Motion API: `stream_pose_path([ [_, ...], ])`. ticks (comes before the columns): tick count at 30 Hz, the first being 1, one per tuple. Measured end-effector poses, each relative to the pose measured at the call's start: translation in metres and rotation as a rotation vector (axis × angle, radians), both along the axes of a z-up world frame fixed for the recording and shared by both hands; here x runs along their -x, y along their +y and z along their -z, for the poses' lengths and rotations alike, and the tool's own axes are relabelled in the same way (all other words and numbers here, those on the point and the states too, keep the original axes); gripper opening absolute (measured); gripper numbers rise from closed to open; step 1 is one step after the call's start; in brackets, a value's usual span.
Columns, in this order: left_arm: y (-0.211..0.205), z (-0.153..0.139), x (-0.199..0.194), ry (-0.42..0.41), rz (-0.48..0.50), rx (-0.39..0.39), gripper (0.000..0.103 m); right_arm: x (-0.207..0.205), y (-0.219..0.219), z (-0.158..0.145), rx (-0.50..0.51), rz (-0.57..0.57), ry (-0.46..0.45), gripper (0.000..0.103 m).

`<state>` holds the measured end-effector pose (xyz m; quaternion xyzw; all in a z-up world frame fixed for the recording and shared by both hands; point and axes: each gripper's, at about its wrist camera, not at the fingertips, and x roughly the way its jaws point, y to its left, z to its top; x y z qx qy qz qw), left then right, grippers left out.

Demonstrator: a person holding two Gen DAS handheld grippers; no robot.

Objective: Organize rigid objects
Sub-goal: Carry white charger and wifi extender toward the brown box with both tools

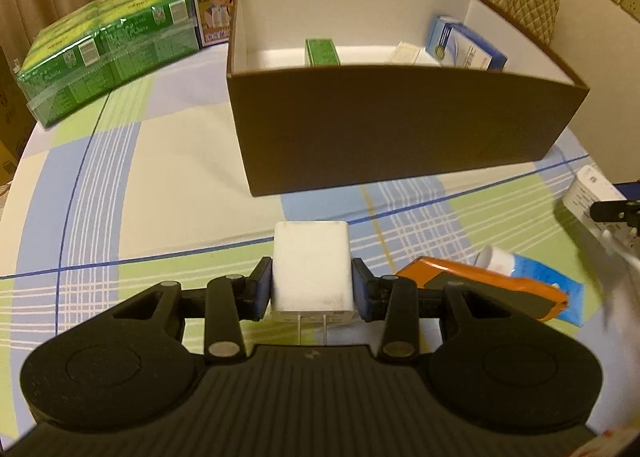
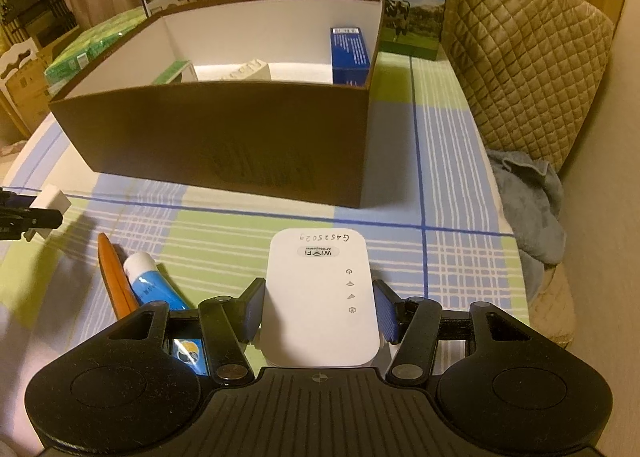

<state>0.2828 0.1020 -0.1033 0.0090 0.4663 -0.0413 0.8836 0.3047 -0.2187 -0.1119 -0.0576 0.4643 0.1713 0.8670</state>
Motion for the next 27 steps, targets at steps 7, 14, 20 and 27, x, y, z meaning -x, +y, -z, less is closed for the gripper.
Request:
stream_pose_path([
  [7,0.000,-0.026,0.010,-0.051,0.010,0.019,0.036,0.003,0.002,-0.016,-0.023,-0.013,-0.028,0.053],
  [14,-0.001,-0.045,0.014,-0.093,0.010,0.032,0.036,0.008,0.006,-0.032,-0.045,-0.029,-0.060,0.053],
  [20,-0.004,-0.060,0.019,-0.128,0.022,0.041,0.036,0.010,0.008,-0.047,-0.084,-0.033,-0.079,0.053],
  [27,-0.004,-0.080,0.014,-0.177,0.028,0.057,0.036,0.010,0.013,-0.072,-0.151,-0.054,-0.112,0.053],
])
